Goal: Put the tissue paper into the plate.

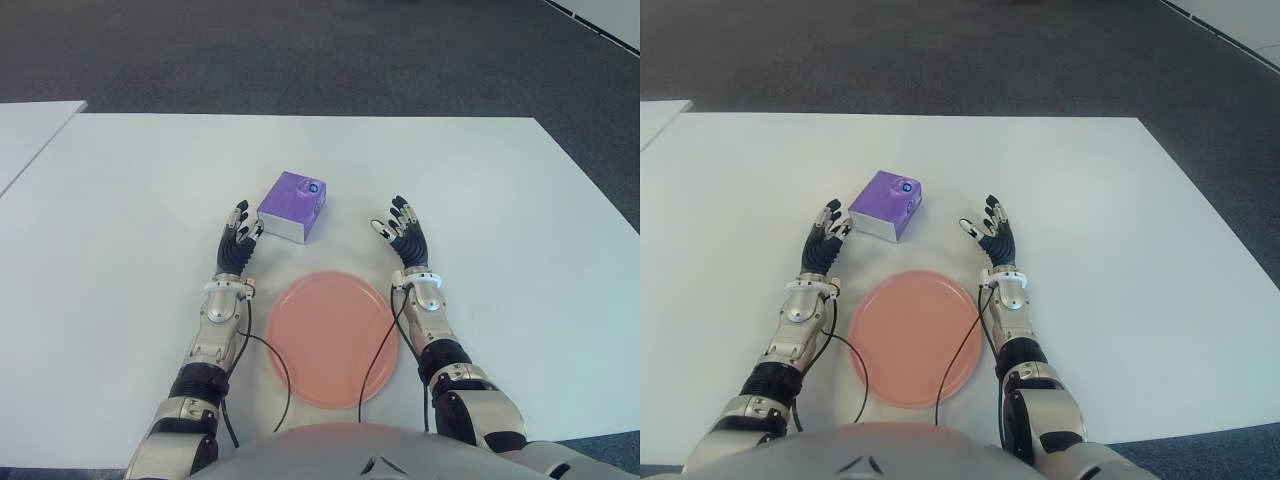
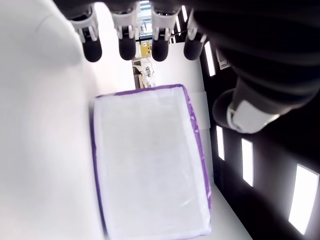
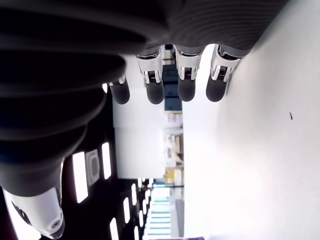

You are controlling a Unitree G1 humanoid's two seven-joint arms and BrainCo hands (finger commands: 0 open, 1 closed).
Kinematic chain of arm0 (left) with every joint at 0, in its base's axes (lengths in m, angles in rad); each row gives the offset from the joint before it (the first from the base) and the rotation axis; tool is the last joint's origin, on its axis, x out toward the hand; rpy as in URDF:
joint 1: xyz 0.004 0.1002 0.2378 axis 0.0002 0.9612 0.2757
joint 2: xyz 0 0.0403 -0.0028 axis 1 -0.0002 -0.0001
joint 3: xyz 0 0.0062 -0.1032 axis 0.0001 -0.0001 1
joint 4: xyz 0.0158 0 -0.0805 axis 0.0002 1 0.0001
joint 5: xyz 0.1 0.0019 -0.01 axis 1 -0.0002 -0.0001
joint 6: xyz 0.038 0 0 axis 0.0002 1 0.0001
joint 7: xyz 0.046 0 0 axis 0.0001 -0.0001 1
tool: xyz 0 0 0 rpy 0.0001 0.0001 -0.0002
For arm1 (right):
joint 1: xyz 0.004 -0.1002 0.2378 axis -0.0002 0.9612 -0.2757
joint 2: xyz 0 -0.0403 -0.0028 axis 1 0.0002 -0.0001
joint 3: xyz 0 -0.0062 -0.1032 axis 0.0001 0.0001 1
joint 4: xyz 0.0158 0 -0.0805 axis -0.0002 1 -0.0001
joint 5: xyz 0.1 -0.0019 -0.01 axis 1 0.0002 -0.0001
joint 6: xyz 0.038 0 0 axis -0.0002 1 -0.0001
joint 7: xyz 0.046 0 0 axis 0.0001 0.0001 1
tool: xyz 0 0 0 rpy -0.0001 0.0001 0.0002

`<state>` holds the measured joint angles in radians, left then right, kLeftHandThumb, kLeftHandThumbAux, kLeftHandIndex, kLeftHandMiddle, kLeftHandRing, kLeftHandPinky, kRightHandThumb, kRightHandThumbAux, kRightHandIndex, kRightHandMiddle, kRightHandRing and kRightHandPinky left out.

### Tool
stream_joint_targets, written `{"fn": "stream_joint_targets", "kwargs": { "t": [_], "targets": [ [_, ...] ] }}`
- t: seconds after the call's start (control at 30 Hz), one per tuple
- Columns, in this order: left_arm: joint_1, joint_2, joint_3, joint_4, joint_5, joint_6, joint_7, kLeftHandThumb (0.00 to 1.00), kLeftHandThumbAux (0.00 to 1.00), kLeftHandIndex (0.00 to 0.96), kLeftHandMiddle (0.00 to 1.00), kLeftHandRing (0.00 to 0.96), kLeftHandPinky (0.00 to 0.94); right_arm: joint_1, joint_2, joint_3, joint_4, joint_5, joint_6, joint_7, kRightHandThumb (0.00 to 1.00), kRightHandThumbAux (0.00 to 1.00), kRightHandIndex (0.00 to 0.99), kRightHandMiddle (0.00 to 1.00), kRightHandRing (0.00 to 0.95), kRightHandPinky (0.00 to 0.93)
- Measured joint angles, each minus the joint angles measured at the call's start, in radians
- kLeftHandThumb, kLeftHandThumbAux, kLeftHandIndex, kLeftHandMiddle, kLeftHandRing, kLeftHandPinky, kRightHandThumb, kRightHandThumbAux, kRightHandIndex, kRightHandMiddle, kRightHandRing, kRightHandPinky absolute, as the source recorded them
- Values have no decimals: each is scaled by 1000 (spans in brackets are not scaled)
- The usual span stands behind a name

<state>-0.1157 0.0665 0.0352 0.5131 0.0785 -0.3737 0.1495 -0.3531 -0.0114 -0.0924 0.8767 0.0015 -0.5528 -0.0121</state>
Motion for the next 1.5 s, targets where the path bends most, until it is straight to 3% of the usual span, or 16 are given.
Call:
{"fn": "stream_joint_targets", "kwargs": {
  "t": [1.1,1.37,1.5],
  "targets": [
    [16,6,-3,-4,16,-1,7,51,499,0,0,0,0,1,1,1,-1,-2,0,-11,46,686,0,0,0,0],
    [16,18,-6,-22,144,4,149,31,484,0,0,0,0,1,1,2,-1,-3,0,-11,33,688,0,0,0,0],
    [22,58,-12,-124,270,35,228,33,429,0,0,0,0,-1,2,1,1,-2,0,-11,34,695,0,0,0,0]
  ]
}}
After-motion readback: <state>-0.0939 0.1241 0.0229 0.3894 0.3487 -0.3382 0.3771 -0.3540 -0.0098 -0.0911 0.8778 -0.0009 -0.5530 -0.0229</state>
